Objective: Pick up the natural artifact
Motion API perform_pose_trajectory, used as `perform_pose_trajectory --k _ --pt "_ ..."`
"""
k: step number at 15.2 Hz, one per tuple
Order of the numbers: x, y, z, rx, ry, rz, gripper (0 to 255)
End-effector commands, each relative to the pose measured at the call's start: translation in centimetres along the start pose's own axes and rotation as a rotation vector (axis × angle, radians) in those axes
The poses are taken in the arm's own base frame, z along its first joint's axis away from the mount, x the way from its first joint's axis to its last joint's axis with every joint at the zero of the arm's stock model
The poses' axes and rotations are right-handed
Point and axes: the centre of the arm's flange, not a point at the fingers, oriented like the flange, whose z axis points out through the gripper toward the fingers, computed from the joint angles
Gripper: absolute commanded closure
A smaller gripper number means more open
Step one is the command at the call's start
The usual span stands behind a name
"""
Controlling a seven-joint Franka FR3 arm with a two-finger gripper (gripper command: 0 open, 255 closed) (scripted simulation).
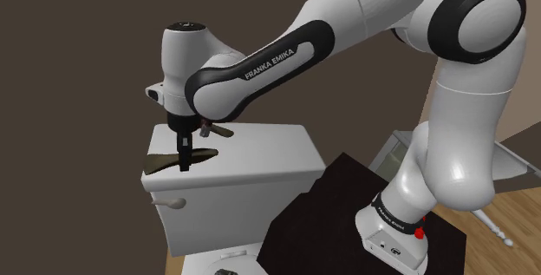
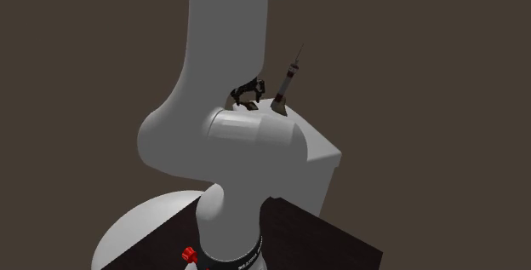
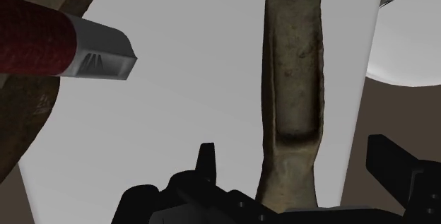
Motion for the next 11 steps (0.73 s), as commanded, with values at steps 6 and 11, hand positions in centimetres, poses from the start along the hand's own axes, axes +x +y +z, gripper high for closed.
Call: perform_pose_trajectory --k 6,11 --pt "0.00 0.06 0.21 0.000 0.000 0.000 255" --pt "0.01 0.04 -0.38 0.000 0.000 0.000 255"
